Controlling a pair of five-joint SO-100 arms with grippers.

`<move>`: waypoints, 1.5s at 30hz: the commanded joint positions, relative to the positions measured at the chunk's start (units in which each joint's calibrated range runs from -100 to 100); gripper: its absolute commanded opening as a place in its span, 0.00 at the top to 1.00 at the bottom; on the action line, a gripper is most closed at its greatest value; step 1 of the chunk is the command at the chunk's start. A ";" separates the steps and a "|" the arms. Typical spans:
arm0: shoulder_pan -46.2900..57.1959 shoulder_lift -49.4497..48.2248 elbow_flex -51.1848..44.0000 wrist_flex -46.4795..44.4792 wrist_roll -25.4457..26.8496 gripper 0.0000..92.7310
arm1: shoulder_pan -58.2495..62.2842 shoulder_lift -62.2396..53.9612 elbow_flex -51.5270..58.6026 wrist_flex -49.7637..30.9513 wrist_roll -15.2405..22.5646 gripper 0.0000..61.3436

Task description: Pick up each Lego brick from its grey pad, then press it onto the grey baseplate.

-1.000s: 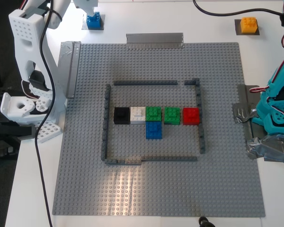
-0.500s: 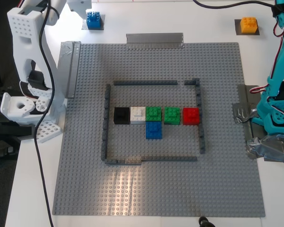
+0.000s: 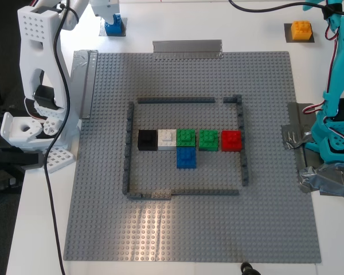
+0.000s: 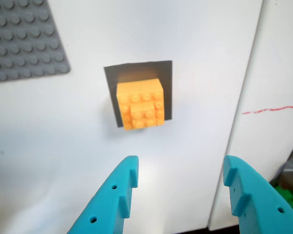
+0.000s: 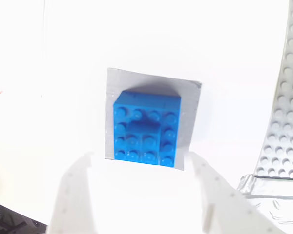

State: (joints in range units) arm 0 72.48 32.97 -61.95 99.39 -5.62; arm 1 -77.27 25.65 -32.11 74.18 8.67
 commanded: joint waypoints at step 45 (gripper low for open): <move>3.44 8.15 -1.66 0.61 2.03 0.79 | -0.89 4.31 -7.94 -3.22 -0.83 0.90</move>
State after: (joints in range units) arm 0 75.66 41.17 -62.05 99.39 -4.00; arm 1 -78.45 31.43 -36.07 71.20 7.60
